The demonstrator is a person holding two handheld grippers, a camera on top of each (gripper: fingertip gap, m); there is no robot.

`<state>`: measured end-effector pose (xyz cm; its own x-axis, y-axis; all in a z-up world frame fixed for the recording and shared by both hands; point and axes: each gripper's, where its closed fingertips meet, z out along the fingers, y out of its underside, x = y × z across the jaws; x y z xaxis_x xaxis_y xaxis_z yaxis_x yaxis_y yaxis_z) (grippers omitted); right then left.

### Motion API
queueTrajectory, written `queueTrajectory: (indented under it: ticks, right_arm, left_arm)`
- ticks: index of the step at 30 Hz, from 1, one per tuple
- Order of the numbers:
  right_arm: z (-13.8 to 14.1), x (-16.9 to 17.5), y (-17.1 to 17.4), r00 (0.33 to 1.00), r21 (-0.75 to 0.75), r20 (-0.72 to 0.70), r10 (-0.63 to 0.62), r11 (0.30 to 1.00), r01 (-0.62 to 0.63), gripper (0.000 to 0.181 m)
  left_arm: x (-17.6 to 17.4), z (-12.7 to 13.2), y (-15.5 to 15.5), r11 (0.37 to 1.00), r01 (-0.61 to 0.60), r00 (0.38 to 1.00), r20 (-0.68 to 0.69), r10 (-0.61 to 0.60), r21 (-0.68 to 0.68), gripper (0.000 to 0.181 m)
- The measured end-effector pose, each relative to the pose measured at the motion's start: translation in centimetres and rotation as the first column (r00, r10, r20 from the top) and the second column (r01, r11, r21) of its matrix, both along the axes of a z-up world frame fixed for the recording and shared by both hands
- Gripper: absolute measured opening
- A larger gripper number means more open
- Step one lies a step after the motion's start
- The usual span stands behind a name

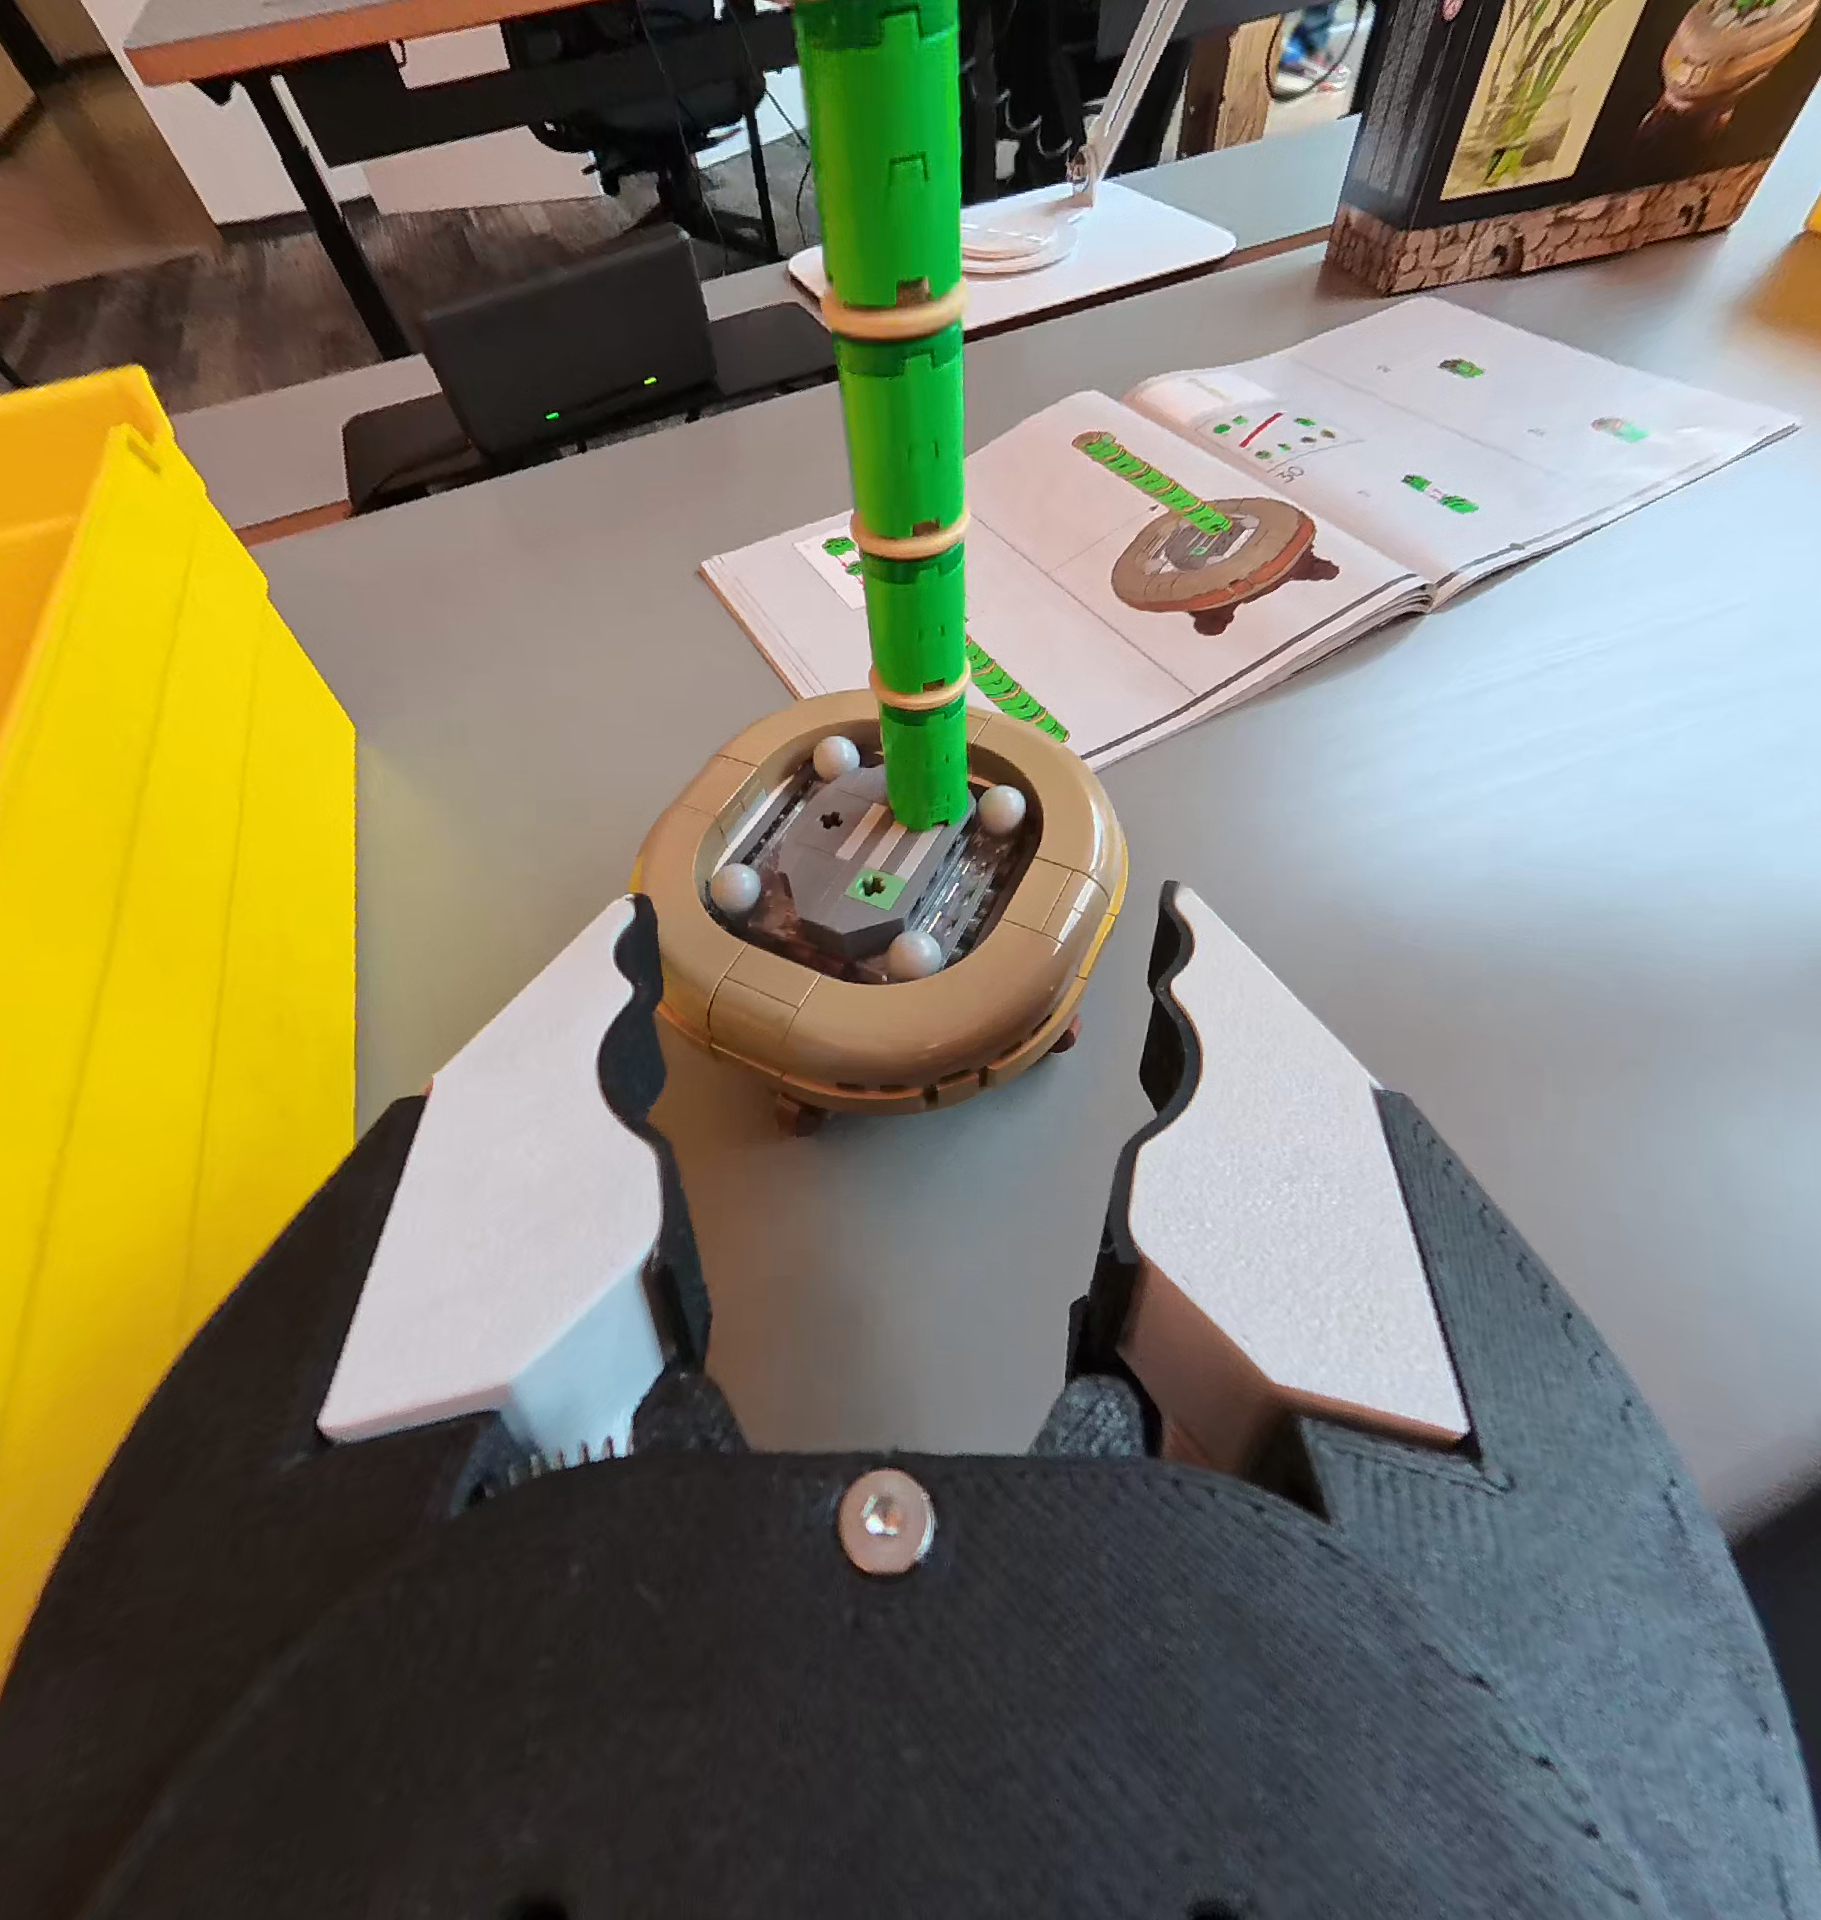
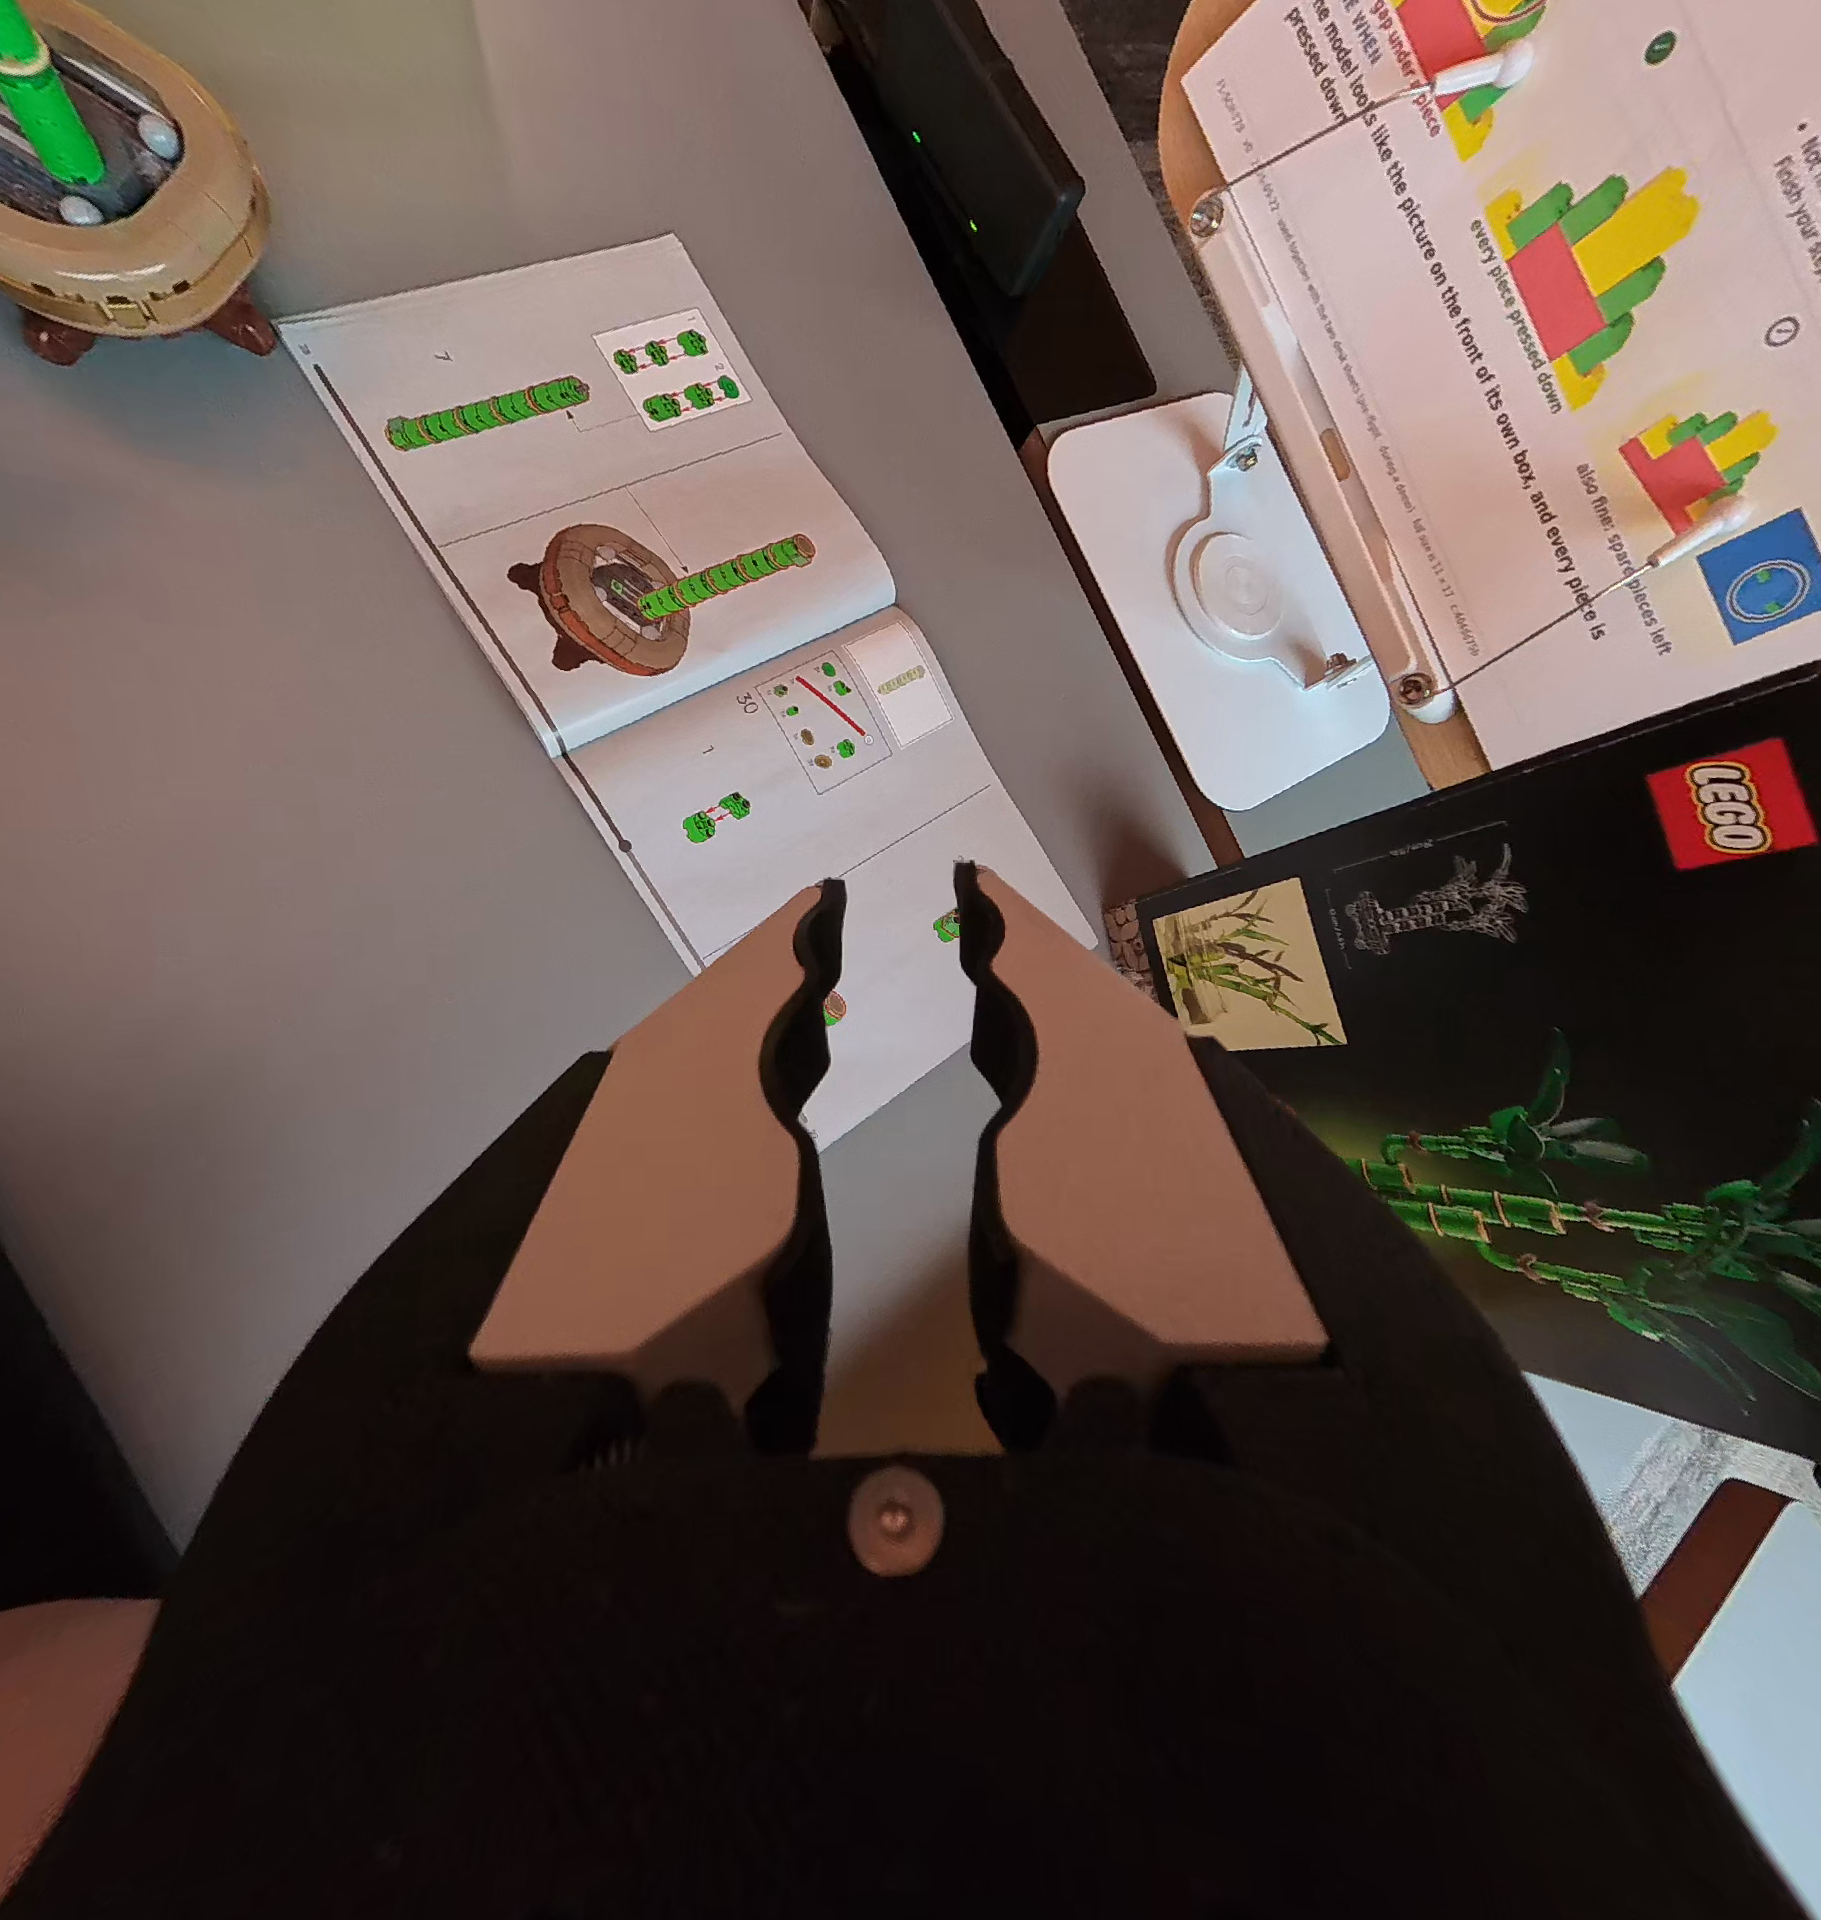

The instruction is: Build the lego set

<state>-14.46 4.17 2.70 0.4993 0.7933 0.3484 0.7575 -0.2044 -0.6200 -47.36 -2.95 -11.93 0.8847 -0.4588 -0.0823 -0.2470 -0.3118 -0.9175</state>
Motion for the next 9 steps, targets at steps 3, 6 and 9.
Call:
queueTrajectory:
  ticks: [3,6,9]
  right_arm:
    - [0.26,-0.10,-0.09,1.000,0.008,-0.015,0.012,1.000,-0.012,0.022]
    - [0.27,0.08,-0.03,1.000,0.008,-0.020,0.012,1.000,-0.012,0.023]
    - [0.25,0.30,0.00,1.000,0.011,-0.020,0.011,1.000,-0.011,0.023]
  left_arm:
    - [-0.26,-0.08,0.13,1.000,-0.013,1.000,-0.015,0.013,0.007,0.092]
    - [-0.34,-0.09,0.21,1.000,-0.018,1.000,-0.018,0.018,0.010,0.090]
    - [-0.31,-0.07,0.23,1.000,-0.016,1.000,-0.019,0.016,0.015,0.086]
